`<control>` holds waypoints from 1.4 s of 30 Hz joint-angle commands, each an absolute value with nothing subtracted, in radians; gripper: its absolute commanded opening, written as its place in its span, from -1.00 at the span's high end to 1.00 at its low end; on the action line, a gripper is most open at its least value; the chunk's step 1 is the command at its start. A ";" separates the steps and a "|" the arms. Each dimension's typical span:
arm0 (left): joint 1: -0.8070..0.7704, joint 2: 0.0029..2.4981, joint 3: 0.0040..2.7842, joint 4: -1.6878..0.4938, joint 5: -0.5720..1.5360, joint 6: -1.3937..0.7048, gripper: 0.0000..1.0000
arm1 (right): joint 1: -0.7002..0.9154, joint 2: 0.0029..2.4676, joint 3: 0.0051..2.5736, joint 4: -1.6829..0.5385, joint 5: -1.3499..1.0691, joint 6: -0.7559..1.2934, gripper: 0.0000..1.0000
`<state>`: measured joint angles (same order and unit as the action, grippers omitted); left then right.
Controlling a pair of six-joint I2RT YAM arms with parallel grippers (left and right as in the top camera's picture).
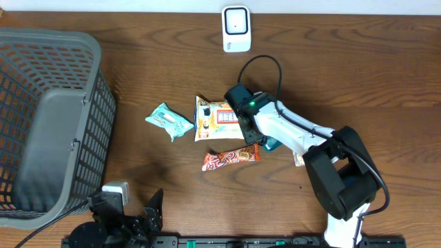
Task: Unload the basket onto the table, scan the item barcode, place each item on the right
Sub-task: 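Grasp the teal mouthwash bottle with the right gripper and lift, then carry the bottle toward the white barcode scanner at the back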
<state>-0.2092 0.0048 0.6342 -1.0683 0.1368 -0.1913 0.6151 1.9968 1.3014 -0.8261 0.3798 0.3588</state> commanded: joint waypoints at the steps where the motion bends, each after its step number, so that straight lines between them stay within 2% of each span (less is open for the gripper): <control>1: -0.205 0.005 0.638 -1.068 0.150 -0.204 -0.96 | 0.615 2.083 1.301 -0.818 0.428 0.362 -0.41; 13: -0.205 0.005 0.638 -1.068 0.149 -0.204 -0.96 | 0.615 2.104 1.301 -0.818 0.363 0.362 0.17; 21: -0.205 0.005 0.638 -1.068 0.149 -0.204 -0.96 | 0.614 2.104 1.330 -0.841 0.274 0.362 0.37; 26: -0.205 0.005 0.638 -1.068 0.149 -0.204 -0.96 | 0.606 2.104 1.399 -0.923 0.203 0.361 0.58; 42: -0.205 0.005 0.638 -1.068 0.149 -0.204 -0.96 | 0.519 2.098 1.649 -1.237 -0.110 0.249 0.79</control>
